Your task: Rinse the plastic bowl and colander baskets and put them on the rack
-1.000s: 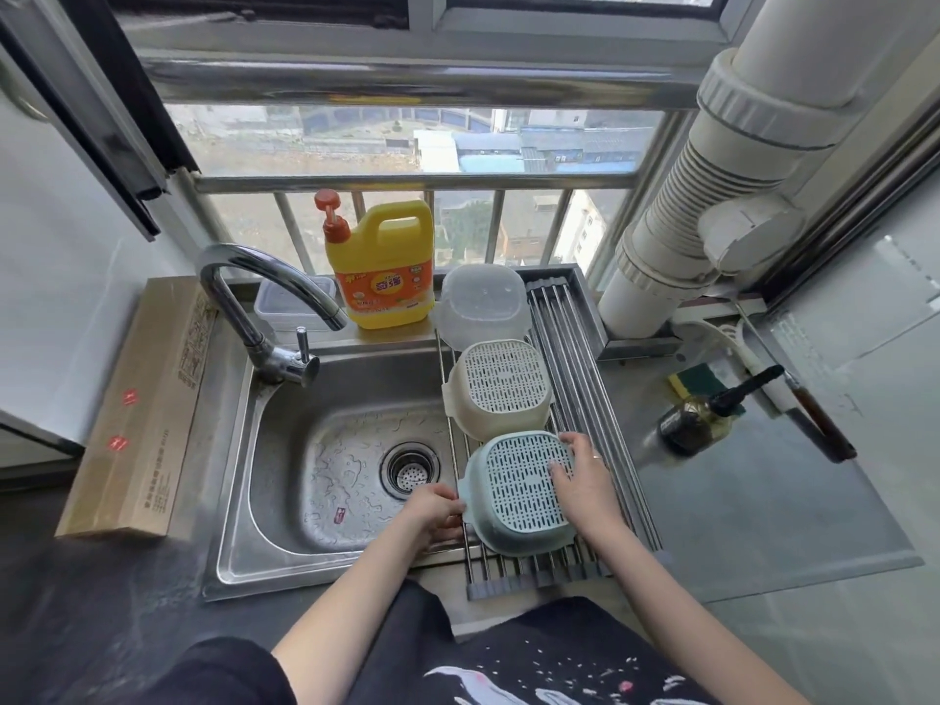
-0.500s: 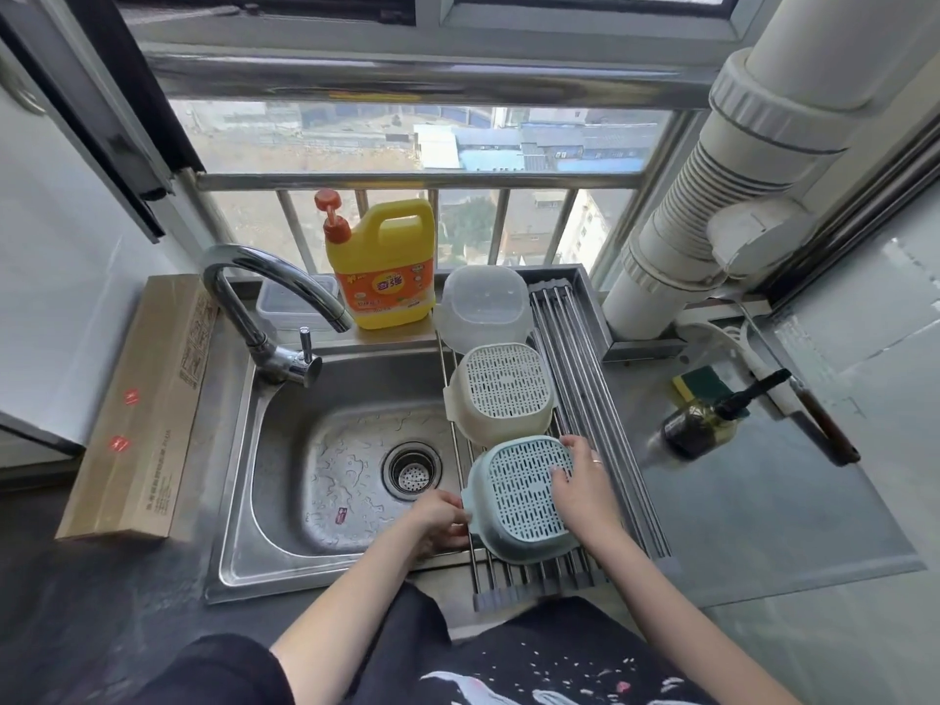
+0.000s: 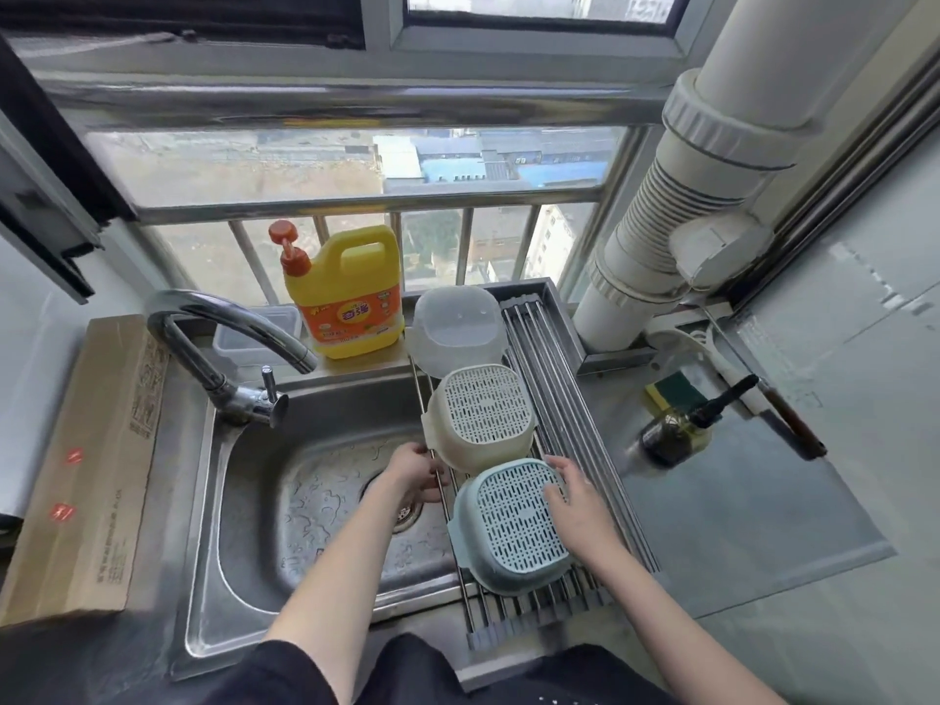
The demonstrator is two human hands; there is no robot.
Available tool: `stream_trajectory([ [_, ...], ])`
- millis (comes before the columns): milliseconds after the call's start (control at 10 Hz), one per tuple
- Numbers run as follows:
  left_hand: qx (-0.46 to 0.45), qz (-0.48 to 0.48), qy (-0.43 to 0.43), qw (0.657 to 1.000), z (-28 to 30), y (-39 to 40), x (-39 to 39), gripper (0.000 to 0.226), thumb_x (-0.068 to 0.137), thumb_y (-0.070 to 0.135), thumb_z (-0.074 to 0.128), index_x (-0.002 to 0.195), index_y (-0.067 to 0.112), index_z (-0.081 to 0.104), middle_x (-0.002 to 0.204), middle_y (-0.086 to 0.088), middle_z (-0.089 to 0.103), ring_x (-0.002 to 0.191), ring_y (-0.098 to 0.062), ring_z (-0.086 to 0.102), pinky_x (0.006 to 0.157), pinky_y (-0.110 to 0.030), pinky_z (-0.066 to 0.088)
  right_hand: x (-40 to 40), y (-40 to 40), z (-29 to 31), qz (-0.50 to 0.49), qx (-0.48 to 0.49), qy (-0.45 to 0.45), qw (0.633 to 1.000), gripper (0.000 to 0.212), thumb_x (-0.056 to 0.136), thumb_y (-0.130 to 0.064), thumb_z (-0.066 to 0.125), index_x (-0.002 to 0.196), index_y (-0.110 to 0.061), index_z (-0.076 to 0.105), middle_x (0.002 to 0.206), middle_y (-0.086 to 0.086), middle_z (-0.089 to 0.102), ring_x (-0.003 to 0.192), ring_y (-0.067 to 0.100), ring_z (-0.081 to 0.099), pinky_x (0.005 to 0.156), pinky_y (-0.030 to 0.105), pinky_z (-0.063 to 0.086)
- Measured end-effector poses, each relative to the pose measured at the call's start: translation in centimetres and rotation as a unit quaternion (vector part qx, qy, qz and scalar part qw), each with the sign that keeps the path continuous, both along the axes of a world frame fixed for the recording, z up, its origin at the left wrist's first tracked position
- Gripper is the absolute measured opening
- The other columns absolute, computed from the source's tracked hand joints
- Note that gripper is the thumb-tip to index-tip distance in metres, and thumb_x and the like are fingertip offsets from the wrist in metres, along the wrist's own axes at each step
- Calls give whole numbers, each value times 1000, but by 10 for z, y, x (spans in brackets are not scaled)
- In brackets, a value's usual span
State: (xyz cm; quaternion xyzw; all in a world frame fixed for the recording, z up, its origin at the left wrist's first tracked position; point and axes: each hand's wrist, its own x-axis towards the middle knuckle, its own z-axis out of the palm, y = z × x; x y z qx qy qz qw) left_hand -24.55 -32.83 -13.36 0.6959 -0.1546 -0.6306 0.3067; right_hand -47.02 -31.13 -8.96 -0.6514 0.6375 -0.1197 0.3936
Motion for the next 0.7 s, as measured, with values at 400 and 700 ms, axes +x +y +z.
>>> stream_trajectory([
  [400, 7, -24, -33, 999, -4, 2, 2, 18, 93, -11, 41, 105, 4, 42, 75, -11, 55, 59, -20, 57, 34, -27, 51, 7, 2, -1, 23, 18, 19, 999, 36, 100, -21, 39, 136, -23, 37, 105, -3, 60, 79, 5, 58, 57, 17, 42],
  [700, -12, -17, -181, 983, 0, 24, 23, 33, 77, 17, 74, 79, 16, 41, 81, -6, 51, 72, -21, 50, 61, -35, 49, 35, -5, 26, 57, -131, 55, 988, 15, 87, -18, 57, 97, -18, 45, 93, -7, 44, 87, 12, 45, 77, 27, 41],
])
